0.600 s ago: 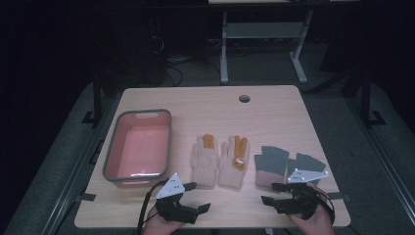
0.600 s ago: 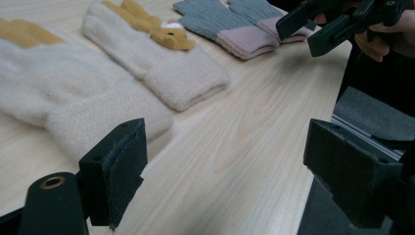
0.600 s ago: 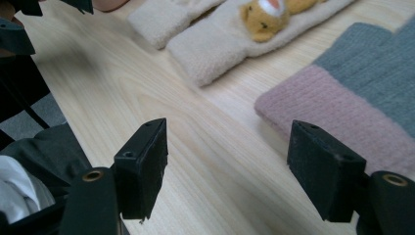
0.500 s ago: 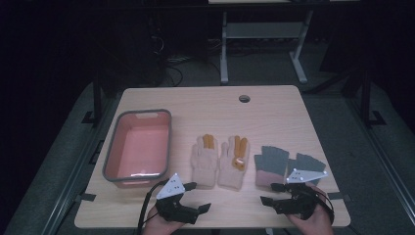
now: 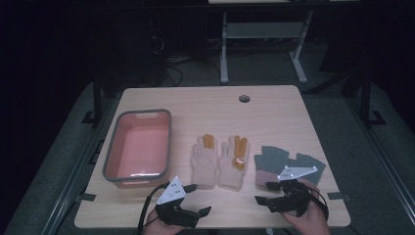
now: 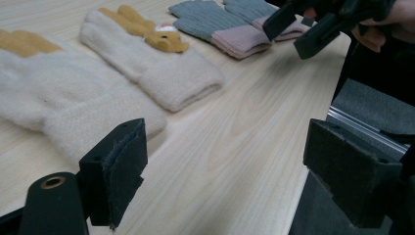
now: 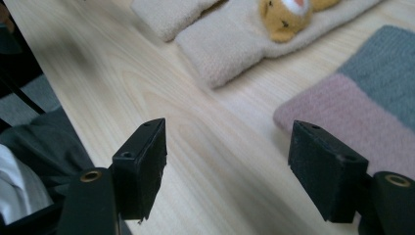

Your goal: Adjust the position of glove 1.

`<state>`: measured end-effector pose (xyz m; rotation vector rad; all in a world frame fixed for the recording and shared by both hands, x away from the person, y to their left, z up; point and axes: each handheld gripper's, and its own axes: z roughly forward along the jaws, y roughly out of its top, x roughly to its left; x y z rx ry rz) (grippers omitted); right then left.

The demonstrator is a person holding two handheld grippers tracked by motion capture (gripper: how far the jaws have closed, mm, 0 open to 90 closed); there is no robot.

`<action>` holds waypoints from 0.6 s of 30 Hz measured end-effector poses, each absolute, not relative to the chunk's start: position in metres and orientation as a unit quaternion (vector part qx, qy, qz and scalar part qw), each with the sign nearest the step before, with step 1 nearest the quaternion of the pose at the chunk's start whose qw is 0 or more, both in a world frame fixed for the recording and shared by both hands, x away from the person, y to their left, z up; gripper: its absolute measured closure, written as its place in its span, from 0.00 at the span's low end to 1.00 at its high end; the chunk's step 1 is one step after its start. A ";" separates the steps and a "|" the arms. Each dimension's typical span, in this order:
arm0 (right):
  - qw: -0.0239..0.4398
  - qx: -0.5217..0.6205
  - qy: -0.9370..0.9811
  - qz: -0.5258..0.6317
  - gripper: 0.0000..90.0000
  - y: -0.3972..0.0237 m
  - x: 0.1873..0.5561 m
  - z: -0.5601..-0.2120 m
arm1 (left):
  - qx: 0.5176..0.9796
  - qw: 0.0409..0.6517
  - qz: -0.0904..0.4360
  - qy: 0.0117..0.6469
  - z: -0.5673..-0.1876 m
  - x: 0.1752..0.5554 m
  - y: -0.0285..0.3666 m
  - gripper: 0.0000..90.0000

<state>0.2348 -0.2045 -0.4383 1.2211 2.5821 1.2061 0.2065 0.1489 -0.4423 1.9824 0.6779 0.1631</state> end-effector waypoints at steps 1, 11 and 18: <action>0.021 0.391 0.836 0.385 0.33 -0.203 0.237 -0.437 | 0.818 0.497 0.067 0.281 -0.442 0.207 0.149 0.18; 0.006 0.379 0.849 0.369 0.34 -0.189 0.253 -0.426 | 0.814 0.500 0.067 0.288 -0.442 0.209 0.152 0.18; -0.003 0.384 0.850 0.361 0.35 -0.185 0.266 -0.417 | 0.813 0.501 0.068 0.289 -0.442 0.210 0.151 0.18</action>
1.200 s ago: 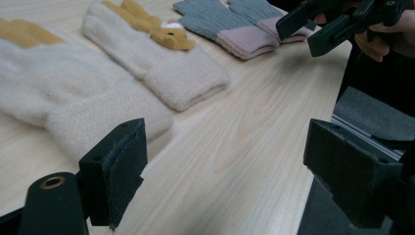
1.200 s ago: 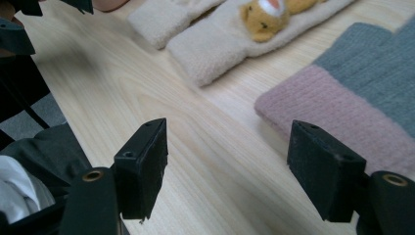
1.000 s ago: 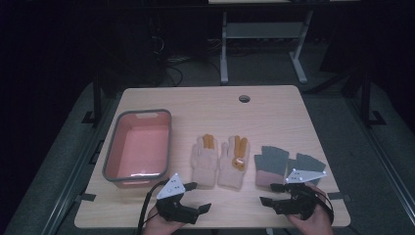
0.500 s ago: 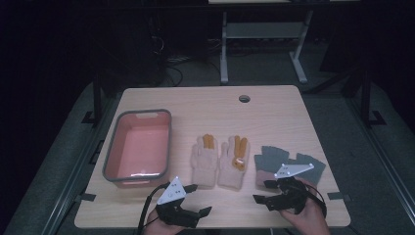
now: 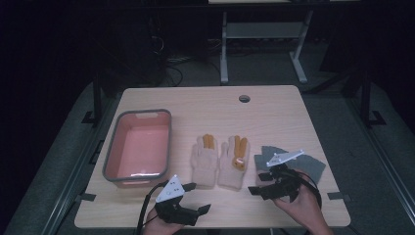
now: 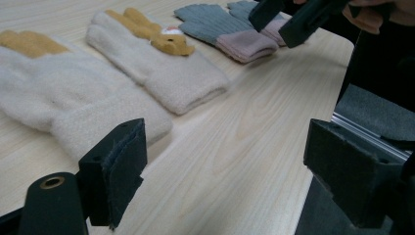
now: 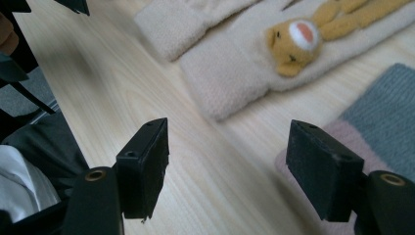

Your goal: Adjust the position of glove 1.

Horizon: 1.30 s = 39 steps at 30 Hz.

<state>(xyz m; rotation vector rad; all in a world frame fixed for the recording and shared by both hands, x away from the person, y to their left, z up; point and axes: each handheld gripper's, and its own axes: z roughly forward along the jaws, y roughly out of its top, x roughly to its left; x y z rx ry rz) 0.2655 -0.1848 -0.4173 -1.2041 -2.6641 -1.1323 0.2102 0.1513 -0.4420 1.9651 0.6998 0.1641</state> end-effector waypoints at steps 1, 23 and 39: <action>0.000 -0.383 -0.852 -0.357 0.35 -0.184 0.267 -0.416 | 0.813 0.501 0.068 0.289 -0.442 0.210 0.151 0.18; 0.009 -0.369 -0.864 -0.343 0.34 -0.166 0.301 -0.400 | 0.814 0.500 0.075 0.288 -0.441 0.209 0.151 0.17; -0.006 -0.348 -0.885 -0.309 0.33 -0.141 0.329 -0.390 | 0.812 0.502 0.077 0.288 -0.441 0.210 0.151 0.17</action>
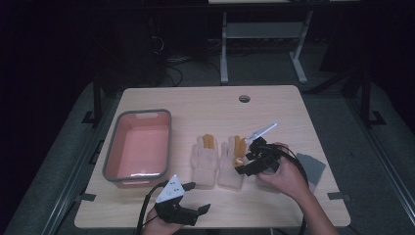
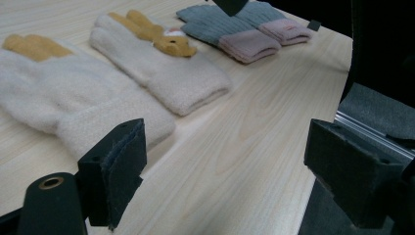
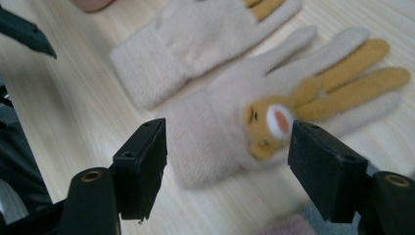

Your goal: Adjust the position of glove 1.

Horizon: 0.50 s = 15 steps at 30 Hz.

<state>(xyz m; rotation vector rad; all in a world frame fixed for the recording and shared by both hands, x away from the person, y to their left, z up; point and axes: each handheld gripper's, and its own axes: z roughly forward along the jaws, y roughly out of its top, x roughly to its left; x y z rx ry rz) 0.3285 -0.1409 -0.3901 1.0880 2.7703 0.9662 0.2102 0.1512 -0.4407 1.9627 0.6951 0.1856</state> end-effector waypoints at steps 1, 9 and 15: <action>0.007 0.348 0.885 0.310 0.34 -0.140 0.331 -0.391 | 0.813 0.501 0.077 0.288 -0.441 0.210 0.151 0.17; 0.001 0.361 0.889 0.282 0.37 -0.130 0.351 -0.406 | 0.816 0.498 0.080 0.282 -0.440 0.211 0.153 0.17; 0.001 0.374 0.888 0.267 0.38 -0.123 0.363 -0.416 | 0.812 0.503 0.078 0.286 -0.439 0.212 0.154 0.17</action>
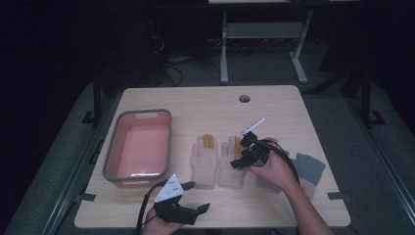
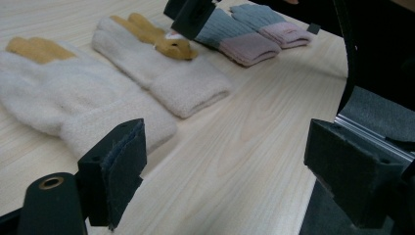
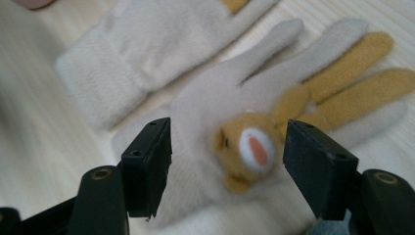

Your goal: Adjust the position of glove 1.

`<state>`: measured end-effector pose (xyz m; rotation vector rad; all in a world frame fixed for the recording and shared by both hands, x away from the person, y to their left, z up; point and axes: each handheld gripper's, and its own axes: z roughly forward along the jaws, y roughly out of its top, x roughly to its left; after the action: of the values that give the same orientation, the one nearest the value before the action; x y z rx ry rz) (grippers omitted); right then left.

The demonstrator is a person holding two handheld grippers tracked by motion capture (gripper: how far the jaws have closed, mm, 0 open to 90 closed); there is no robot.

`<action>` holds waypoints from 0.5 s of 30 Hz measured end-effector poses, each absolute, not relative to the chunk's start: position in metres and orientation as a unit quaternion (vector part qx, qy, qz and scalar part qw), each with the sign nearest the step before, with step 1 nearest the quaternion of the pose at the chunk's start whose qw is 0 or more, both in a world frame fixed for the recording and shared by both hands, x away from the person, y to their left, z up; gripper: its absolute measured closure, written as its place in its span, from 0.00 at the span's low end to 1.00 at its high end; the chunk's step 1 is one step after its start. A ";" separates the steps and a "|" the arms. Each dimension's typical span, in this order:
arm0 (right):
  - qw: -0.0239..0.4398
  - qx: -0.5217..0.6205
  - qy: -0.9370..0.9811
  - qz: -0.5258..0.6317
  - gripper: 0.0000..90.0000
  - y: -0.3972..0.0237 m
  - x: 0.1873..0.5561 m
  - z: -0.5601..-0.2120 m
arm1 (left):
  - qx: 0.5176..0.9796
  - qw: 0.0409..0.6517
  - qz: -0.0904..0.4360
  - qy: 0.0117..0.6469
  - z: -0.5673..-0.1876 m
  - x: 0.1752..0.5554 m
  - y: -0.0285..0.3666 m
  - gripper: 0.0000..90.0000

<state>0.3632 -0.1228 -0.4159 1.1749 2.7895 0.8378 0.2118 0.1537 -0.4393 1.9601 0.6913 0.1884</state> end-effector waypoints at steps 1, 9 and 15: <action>-0.003 0.378 0.887 0.265 0.38 -0.121 0.365 -0.418 | 0.811 0.504 0.078 0.287 -0.439 0.212 0.154 0.17; 0.005 0.405 0.889 0.212 0.57 -0.113 0.376 -0.440 | 0.808 0.510 0.081 0.284 -0.438 0.210 0.155 0.18; 0.004 0.408 0.889 0.207 0.64 -0.114 0.375 -0.440 | 0.810 0.506 0.083 0.284 -0.437 0.211 0.155 0.18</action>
<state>0.3755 -0.1137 -0.4399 1.2799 2.7866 0.6473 0.2108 0.1549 -0.4371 1.9544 0.6839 0.1994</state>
